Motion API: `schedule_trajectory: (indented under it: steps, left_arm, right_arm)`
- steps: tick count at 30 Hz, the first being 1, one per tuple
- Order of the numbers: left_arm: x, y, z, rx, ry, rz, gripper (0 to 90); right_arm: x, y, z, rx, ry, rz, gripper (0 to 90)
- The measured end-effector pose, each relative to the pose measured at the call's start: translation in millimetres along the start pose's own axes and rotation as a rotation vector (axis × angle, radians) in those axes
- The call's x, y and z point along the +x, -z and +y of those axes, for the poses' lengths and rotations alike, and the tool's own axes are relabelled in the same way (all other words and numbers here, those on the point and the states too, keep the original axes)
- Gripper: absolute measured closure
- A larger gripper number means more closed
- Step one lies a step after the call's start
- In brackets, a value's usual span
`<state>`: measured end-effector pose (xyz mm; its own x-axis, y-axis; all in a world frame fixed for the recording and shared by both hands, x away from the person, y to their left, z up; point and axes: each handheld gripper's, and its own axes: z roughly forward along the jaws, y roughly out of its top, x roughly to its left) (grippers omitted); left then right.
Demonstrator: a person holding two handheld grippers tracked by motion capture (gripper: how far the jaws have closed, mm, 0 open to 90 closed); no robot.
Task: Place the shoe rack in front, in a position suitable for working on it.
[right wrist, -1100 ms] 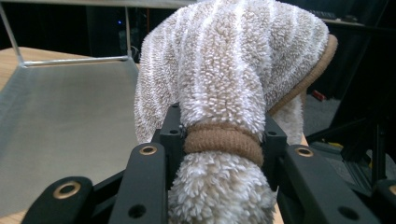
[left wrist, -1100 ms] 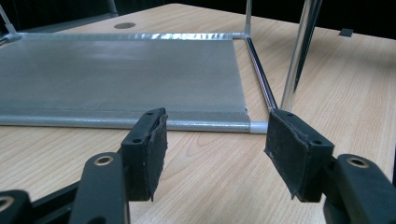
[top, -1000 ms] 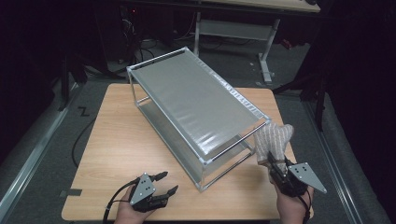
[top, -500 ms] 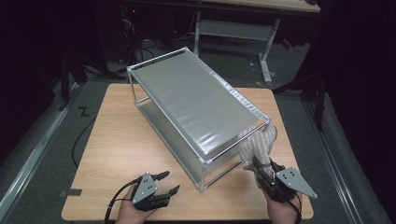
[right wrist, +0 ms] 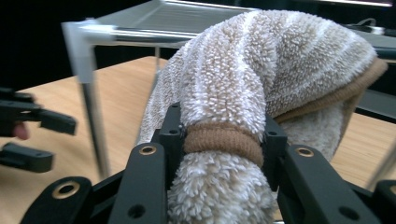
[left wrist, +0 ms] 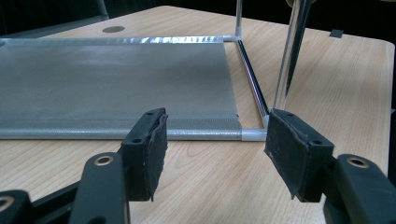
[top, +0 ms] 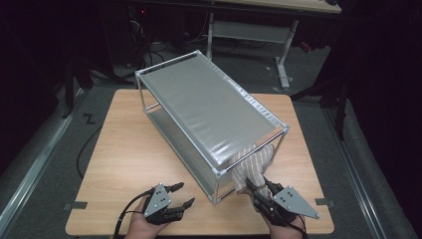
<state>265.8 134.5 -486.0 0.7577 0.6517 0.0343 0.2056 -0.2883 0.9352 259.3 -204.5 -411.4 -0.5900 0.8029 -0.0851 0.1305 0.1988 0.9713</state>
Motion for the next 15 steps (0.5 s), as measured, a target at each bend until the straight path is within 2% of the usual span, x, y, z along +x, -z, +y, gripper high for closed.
schedule_trajectory:
  steps: [5,8,12,15]
  left_arm:
    - [1.2,0.4,-0.1,-0.001,0.003,0.001,38.8]
    - [0.7,-0.9,0.0,-0.005,0.007,-0.003,38.8]
    - [0.3,-2.5,0.8,-0.001,-0.007,-0.008,38.8]
    - [-0.5,-3.3,1.0,-0.003,-0.002,-0.014,38.8]
  right_arm:
    - [13.1,-2.4,2.2,-0.001,0.005,0.065,63.8]
    - [22.6,-3.7,2.9,0.008,0.029,0.103,63.8]
    - [33.3,-7.9,1.1,0.040,0.071,0.142,63.8]
    - [38.1,-12.6,-2.7,0.078,0.093,0.162,63.8]
